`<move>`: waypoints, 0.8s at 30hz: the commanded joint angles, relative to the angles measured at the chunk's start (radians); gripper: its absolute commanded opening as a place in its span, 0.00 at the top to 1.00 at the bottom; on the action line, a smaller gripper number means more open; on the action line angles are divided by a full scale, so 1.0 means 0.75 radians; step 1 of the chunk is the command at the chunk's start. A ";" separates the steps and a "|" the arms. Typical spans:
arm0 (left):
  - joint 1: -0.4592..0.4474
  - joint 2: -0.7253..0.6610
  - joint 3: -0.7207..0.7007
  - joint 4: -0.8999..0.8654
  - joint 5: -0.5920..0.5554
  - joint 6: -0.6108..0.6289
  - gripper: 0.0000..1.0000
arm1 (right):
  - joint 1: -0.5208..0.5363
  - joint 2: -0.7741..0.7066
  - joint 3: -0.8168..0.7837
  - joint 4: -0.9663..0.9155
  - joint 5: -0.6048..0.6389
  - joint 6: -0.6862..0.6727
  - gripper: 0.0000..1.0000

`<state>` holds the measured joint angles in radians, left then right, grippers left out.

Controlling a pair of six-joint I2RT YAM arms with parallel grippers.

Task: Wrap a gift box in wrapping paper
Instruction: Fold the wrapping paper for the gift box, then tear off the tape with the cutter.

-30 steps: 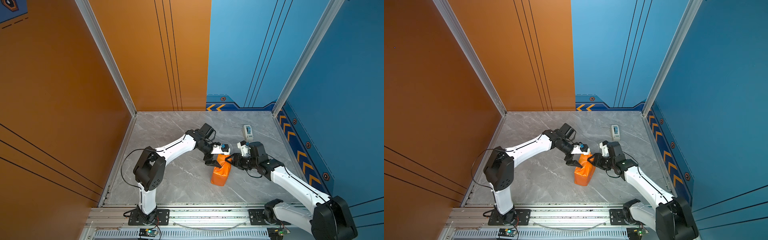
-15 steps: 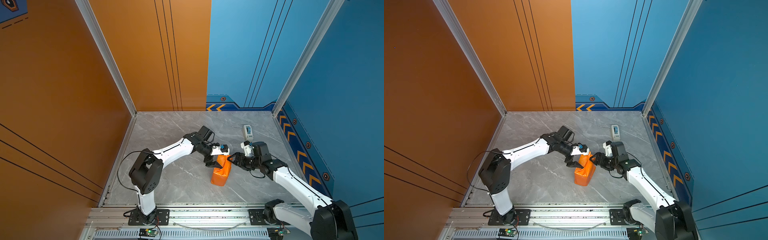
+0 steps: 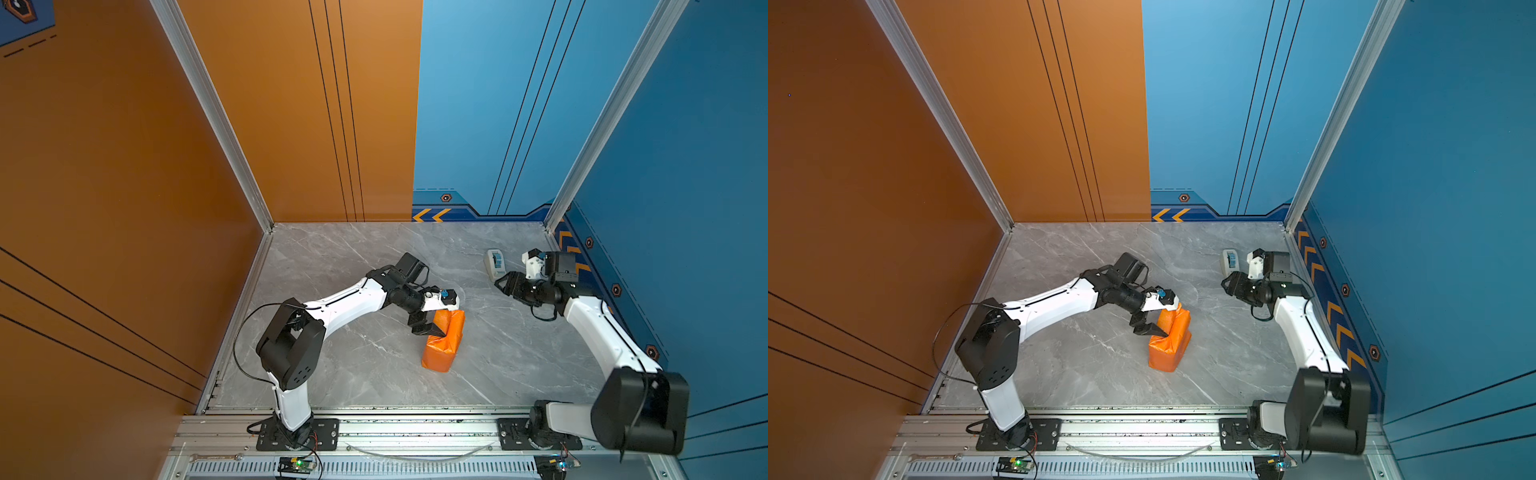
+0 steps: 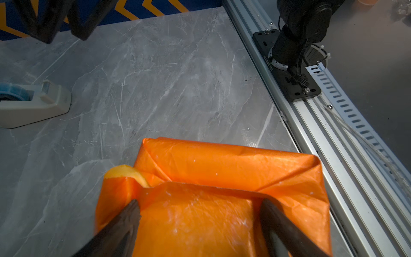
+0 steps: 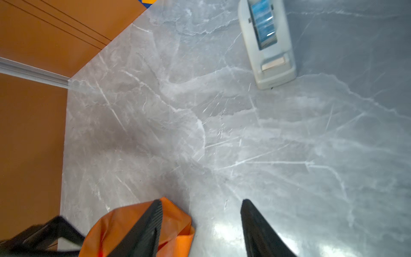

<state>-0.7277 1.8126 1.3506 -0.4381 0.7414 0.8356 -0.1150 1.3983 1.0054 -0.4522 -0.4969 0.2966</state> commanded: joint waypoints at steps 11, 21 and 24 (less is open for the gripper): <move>-0.043 0.082 -0.050 -0.172 -0.205 -0.061 0.15 | -0.158 0.711 0.527 0.088 -0.249 -0.314 0.50; -0.036 0.081 -0.039 -0.173 -0.217 -0.067 0.15 | -0.160 0.956 0.734 0.011 -0.370 -0.352 0.57; -0.034 0.079 -0.037 -0.173 -0.219 -0.067 0.15 | -0.158 0.960 0.736 -0.010 -0.306 -0.368 0.54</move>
<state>-0.7410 1.8091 1.3582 -0.4408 0.7136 0.8101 -0.2340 2.1174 1.5291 -0.4118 -0.7334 0.0536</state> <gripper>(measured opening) 0.852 0.448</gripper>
